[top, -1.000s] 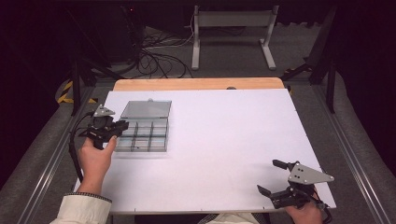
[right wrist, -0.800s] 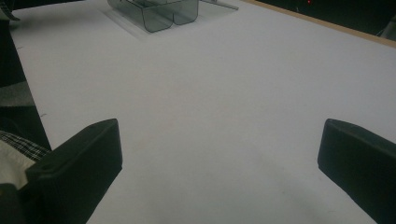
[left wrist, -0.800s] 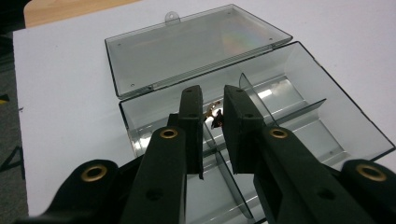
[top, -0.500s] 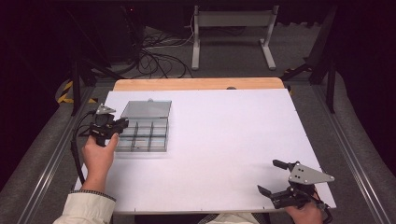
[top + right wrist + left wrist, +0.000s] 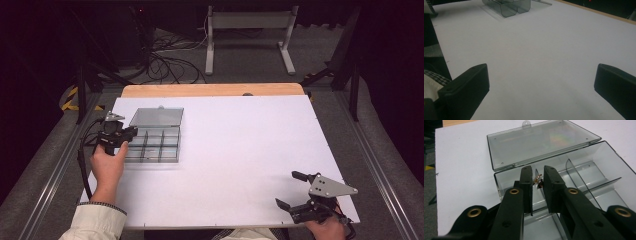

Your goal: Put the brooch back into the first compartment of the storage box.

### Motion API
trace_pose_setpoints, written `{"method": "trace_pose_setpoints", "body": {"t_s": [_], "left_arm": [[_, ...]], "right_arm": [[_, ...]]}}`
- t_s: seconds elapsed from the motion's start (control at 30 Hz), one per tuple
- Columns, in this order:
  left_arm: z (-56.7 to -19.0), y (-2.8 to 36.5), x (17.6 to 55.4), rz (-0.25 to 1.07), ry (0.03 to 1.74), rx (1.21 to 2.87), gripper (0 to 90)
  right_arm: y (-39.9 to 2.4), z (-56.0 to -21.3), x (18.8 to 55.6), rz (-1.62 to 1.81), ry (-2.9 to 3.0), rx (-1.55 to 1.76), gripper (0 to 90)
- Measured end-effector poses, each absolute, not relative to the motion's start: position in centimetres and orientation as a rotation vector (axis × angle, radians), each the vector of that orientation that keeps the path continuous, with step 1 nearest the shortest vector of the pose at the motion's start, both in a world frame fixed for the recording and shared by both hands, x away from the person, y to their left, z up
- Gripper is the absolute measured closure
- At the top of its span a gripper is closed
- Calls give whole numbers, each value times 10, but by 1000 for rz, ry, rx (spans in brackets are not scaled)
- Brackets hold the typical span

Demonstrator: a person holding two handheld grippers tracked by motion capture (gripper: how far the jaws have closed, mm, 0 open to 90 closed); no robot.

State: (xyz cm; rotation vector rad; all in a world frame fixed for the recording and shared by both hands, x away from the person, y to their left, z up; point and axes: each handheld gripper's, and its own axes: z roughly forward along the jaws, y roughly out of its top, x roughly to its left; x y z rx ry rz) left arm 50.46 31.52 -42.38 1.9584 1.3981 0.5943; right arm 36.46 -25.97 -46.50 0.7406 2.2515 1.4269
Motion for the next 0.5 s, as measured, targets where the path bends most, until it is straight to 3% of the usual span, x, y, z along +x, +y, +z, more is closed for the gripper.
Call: {"method": "trace_pose_setpoints", "body": {"t_s": [0.5], "left_arm": [[-434,320,511,587,1456,1961,777]], "right_arm": [[-260,-465,365,1423,2255,740,6]]}}
